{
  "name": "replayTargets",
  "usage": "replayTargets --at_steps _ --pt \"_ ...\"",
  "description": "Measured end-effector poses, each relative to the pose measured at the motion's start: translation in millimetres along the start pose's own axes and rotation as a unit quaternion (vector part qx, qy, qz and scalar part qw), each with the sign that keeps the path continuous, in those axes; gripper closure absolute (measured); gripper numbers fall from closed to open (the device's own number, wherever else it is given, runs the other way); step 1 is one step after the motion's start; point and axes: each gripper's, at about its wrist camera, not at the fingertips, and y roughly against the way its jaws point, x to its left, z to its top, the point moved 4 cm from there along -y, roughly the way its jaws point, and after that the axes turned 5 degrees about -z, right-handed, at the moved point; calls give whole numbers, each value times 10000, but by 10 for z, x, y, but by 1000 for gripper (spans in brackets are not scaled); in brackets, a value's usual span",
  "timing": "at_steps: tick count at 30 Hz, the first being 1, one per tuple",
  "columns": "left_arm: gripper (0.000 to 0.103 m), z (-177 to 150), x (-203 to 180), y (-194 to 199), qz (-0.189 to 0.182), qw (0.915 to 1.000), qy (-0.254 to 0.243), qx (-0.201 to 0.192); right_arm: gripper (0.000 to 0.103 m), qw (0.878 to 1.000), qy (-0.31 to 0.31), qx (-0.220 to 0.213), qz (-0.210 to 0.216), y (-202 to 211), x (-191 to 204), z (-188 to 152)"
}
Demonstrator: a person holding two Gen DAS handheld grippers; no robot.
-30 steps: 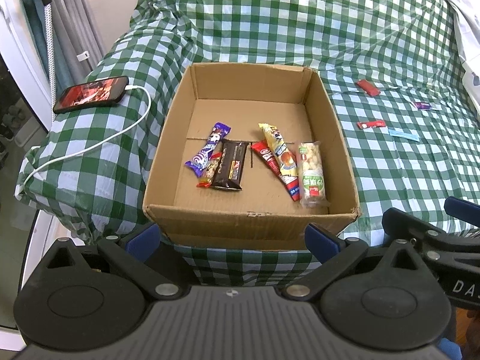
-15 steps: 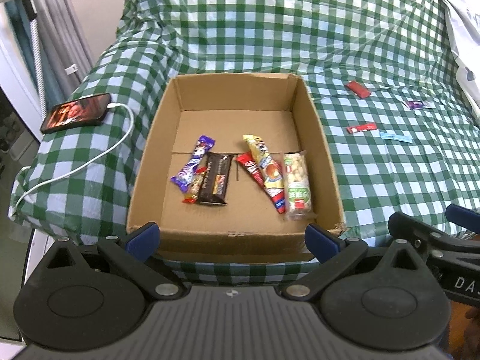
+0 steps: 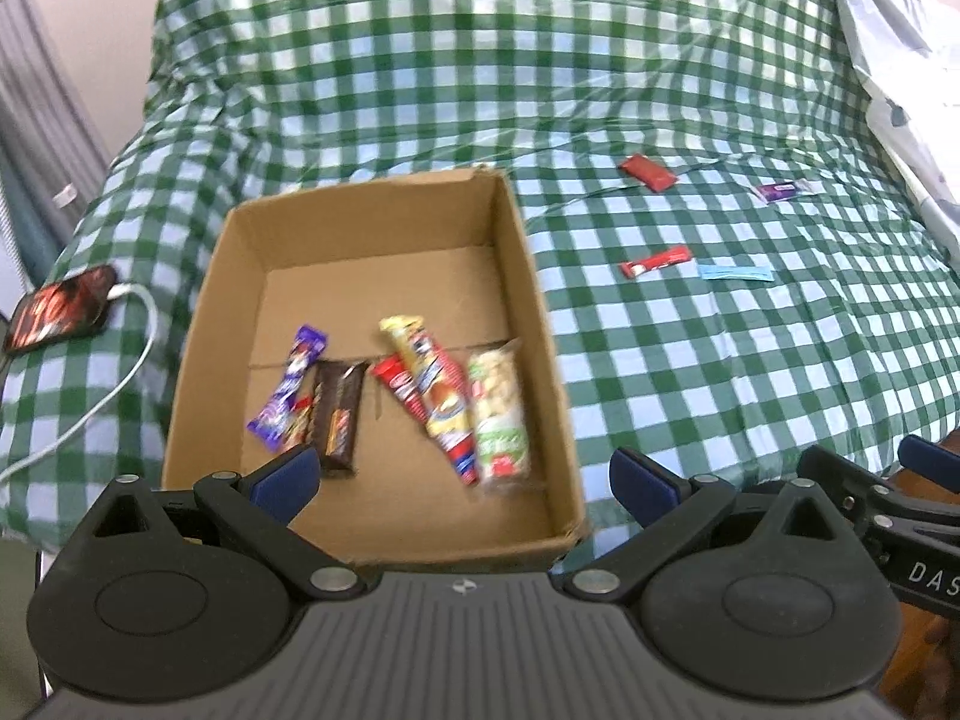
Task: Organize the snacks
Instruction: 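Move the left gripper to the red packet while the right moves to the purple stick, then grasp the red packet with the left gripper while the right grasps the purple stick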
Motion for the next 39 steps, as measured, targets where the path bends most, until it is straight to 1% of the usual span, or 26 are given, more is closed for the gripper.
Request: replayTargets --at_steps 4,7,9,11,13,16,20,23,25,27,29,32,33,34,35,36,37,38,39 --pt "0 207 -192 -169 -61 9999 -137 38 3 9995 -232 4 -196 -135 -295 76" --pt "0 400 -352 -352 -110 9997 -225 62 3 9986 -386 6 -350 -259 -521 145" --pt "0 572 -455 -520 -211 9994 -241 113 3 9977 -466 -17 -488 -362 -692 218" --pt "0 784 -551 -724 -319 9992 -174 183 3 9967 -550 -46 -595 -475 -873 318" --pt "0 1023 -644 -942 -399 9990 -55 172 3 9957 -633 -95 -674 -620 -1070 459" --pt "0 1437 -803 -1351 -491 9985 157 199 3 9938 -666 -315 -827 -899 -1352 754" --pt "0 2022 -1058 -2000 -680 9964 460 222 1 9889 -812 -650 -1064 -1483 -1812 1241" --pt "0 2386 -1286 -2564 -665 9965 449 247 1 9825 -1096 -768 -1291 -2059 -2167 1580" --pt "0 2591 -1432 -2959 -716 9960 422 331 1 9789 -1255 -797 -1402 -2472 -2352 1796" --pt "0 2771 -1552 -3354 -811 9951 457 323 1 9756 -1316 -864 -1533 -2864 -2489 1992" --pt "0 2914 -1636 -3708 -786 9948 547 333 1 9741 -1337 -879 -1599 -3275 -2595 2182" --pt "0 3036 -1754 -4235 -765 9941 559 536 1 9742 -1402 -687 -1628 -3833 -2706 2389" --pt "0 3057 -1789 -4418 -801 9927 586 680 1 9728 -1481 -591 -1682 -4025 -2754 2423" --pt "0 3057 -1831 -4576 -859 9910 593 837 1 9721 -1563 -449 -1688 -4209 -2804 2439" --pt "0 3051 -1874 -4708 -770 9910 504 975 1 9722 -1613 -230 -1684 -4415 -2858 2418" --pt "0 3066 -1943 -4679 -596 9949 342 743 0 9717 -1567 -63 -1767 -4565 -2886 2369" --pt "0 3068 -2021 -4664 -570 9968 160 542 0 9711 -1288 -397 -1971 -4581 -2836 2350" --pt "0 3051 -2084 -4685 -580 9966 -12 585 0 9702 -1022 -425 -2157 -4641 -2781 2315" --pt "0 3049 -2112 -4681 -542 9972 -108 505 0 9697 -874 -527 -2222 -4653 -2747 2287"
